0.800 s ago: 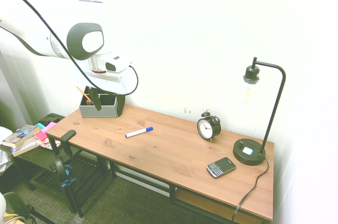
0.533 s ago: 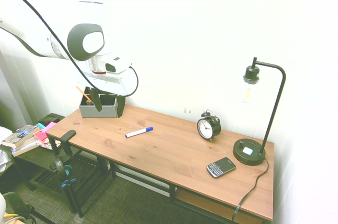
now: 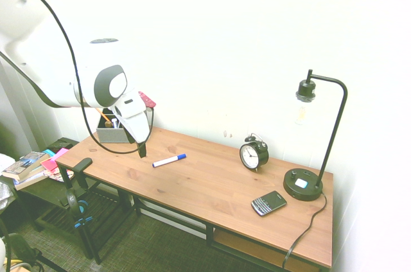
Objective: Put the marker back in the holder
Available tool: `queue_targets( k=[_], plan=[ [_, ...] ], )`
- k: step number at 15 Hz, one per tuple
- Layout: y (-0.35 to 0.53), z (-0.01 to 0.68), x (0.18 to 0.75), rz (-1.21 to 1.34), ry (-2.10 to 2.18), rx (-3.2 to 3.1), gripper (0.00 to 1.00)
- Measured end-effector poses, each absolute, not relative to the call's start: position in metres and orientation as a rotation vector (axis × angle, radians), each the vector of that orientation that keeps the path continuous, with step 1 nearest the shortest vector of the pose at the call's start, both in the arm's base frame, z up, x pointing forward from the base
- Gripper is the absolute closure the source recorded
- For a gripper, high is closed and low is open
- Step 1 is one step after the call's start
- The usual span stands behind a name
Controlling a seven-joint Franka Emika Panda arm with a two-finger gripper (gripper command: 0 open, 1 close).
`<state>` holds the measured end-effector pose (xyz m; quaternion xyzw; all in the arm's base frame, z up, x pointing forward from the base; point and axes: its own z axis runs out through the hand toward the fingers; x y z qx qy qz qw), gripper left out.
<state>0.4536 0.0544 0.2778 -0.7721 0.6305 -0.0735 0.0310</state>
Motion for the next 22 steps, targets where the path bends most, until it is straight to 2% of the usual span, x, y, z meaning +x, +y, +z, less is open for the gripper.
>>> queue_targets(
  k=[8,9,22],
  plan=[
    [0.040,0.204,0.497,-0.176,2.082,-2.272,0.00],
    [0.040,0.201,0.502,-0.170,2.085,-2.265,1.00],
    [0.048,0.160,0.566,-0.134,2.103,-2.235,1.00]
  ],
)
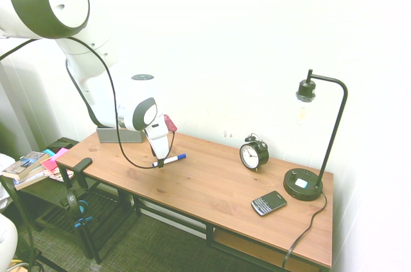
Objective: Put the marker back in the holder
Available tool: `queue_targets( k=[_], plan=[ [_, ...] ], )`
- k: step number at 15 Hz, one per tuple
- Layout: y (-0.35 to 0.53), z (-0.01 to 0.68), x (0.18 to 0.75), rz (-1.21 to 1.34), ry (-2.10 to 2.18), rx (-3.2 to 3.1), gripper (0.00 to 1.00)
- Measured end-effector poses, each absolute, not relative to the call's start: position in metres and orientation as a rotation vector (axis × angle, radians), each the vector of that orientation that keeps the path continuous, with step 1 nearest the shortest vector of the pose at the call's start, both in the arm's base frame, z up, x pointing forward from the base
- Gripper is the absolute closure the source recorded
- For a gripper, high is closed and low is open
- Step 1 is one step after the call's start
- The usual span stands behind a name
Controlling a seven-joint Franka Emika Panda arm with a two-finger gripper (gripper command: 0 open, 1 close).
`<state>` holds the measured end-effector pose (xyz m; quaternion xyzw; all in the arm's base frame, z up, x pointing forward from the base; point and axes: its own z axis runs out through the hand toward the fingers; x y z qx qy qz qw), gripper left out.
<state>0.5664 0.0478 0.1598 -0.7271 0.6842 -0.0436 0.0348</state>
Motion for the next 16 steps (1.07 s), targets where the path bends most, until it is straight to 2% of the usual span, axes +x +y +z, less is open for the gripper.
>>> queue_targets(
  k=[13,16],
  plan=[
    [0.046,0.161,0.568,-0.119,2.097,-2.224,1.00],
    [0.084,0.203,0.571,-0.003,1.988,-2.179,1.00]
  ],
)
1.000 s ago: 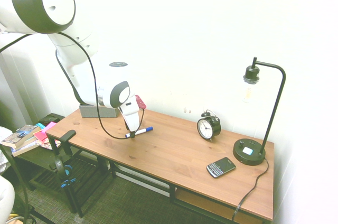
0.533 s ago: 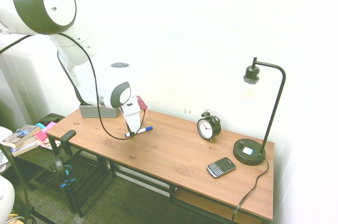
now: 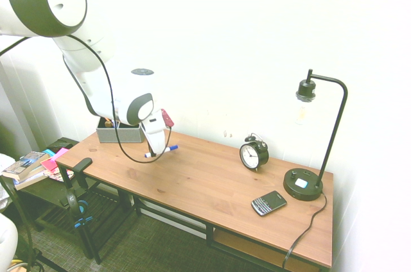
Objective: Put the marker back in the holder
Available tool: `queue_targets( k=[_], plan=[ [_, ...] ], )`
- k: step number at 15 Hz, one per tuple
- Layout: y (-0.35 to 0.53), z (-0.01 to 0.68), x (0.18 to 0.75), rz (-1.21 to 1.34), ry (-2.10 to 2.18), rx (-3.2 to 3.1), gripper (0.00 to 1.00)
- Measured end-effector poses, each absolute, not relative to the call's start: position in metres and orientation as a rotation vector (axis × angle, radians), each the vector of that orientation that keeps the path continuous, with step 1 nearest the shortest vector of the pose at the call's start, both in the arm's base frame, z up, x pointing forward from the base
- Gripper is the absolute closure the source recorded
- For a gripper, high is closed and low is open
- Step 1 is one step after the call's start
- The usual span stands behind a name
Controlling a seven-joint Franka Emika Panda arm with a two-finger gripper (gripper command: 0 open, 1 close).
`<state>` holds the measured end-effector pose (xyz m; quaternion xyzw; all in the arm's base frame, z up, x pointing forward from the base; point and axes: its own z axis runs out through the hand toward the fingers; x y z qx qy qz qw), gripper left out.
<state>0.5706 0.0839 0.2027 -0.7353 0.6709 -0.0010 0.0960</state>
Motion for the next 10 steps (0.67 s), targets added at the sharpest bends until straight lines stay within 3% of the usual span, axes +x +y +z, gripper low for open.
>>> queue_targets(
  k=[5,10],
  plan=[
    [0.122,0.296,0.576,0.381,1.829,-1.961,1.00],
    [0.143,0.279,0.585,0.704,1.733,-1.711,1.00]
  ],
)
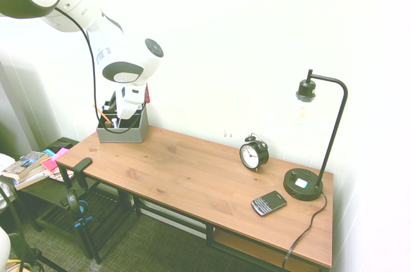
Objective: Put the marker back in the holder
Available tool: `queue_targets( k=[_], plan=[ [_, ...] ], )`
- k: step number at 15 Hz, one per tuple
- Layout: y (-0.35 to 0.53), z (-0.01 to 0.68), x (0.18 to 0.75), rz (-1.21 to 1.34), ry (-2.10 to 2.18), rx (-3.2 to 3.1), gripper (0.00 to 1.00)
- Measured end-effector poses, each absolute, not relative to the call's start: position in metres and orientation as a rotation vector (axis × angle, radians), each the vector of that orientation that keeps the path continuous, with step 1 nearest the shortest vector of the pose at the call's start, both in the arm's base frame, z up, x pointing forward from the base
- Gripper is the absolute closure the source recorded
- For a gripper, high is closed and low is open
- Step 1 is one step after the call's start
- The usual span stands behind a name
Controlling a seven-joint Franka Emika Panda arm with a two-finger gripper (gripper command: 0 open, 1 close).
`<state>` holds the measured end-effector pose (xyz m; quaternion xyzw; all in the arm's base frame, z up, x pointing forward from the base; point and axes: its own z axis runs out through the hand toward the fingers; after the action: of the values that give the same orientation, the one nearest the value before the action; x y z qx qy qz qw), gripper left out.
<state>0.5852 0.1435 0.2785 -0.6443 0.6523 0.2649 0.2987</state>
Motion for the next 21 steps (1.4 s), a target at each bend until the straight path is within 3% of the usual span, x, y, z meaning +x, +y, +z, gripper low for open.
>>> queue_targets(
  k=[4,5,16,21],
  plan=[
    [0.141,0.236,0.600,0.755,1.751,-1.671,1.00],
    [0.138,0.228,0.603,0.754,1.753,-1.670,0.00],
    [0.127,0.207,0.626,0.754,1.738,-1.670,0.00],
    [0.129,0.231,0.629,0.692,1.683,-1.755,0.00]
  ],
)
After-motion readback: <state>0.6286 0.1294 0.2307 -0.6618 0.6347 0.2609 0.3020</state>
